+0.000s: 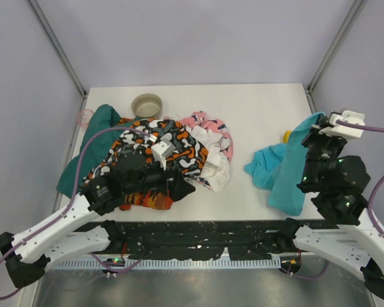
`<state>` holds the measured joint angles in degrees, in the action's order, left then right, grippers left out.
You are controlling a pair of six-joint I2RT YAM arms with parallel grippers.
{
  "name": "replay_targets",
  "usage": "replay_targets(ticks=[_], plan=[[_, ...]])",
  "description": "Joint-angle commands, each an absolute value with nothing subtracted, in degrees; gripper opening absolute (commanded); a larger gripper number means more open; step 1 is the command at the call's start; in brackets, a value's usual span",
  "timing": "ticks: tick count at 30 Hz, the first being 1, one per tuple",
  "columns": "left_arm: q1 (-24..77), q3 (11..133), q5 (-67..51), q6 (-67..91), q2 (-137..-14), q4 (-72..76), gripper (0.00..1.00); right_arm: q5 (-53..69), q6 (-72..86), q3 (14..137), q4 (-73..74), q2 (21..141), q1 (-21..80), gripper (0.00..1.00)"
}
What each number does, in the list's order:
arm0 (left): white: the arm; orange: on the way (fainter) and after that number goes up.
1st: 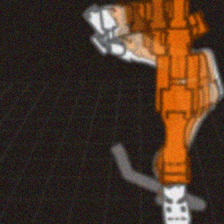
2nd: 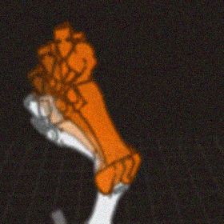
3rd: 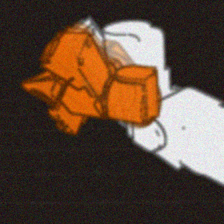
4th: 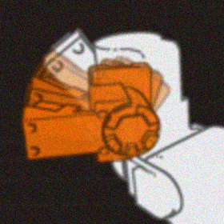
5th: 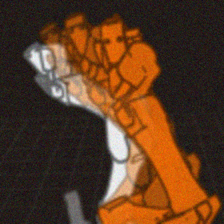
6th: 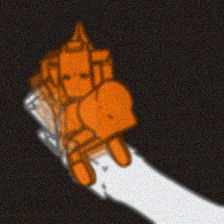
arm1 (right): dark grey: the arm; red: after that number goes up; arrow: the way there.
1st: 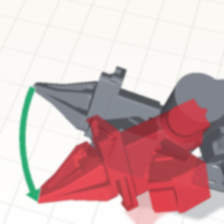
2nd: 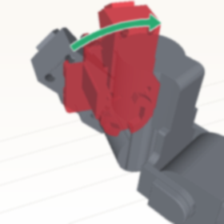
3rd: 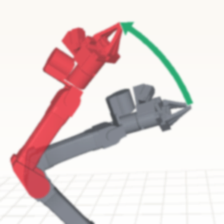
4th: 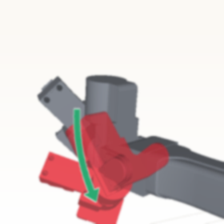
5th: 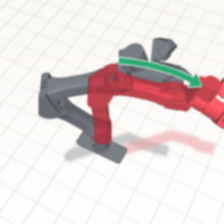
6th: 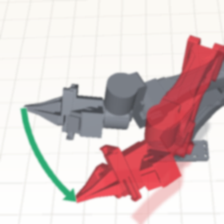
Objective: Pick out a specific cloth from the pile
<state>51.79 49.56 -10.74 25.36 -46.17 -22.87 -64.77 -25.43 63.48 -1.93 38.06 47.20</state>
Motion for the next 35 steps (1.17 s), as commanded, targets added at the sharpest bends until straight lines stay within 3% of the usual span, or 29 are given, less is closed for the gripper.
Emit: replay_targets(ticks=[1, 5, 8, 9, 10, 11, 15, 23, 35], plan=[[52.0, 48.3, -11.0, 26.7, -46.0, -19.9, 1.0, -71.7, -15.6, 55.7, -0.5, 37.8, 45.4, 0.05], [52.0, 46.6, -4.7, 28.0, -43.8, -22.4, 1.0, -68.7, 10.2, 45.8, 14.2, 36.4, 42.5, 0.05], [52.1, 46.4, 3.4, 30.3, -42.5, -26.1, 1.0, -52.6, 21.7, 36.4, 21.3, 36.9, 38.1, 0.06], [52.0, 46.9, 5.1, 30.8, -42.2, -27.9, 0.99, -49.8, 26.5, 34.7, 23.2, 37.4, 37.2, 0.12], [52.0, 47.5, 6.4, 31.0, -41.9, -29.8, 1.0, -45.3, 29.2, 32.8, 24.2, 39.0, 36.2, 0.25], [52.0, 47.8, 7.6, 31.5, -41.6, -30.9, 1.0, -44.2, 32.1, 32.1, 25.9, 39.5, 36.1, 0.29], [52.0, 48.3, 11.4, 32.6, -39.2, -34.0, 1.0, -42.6, 34.4, 35.2, 29.3, 37.7, 36.2, 0.96], [52.0, 48.7, 16.1, 34.5, -33.2, -38.8, 1.0, -42.5, 31.2, 45.3, 36.6, 26.9, 36.1, 0.95], [52.0, 48.7, 21.8, 37.8, -29.1, -45.8, 1.0, -38.3, 24.9, 41.8, 32.4, 16.3, 36.2, 0.95]])
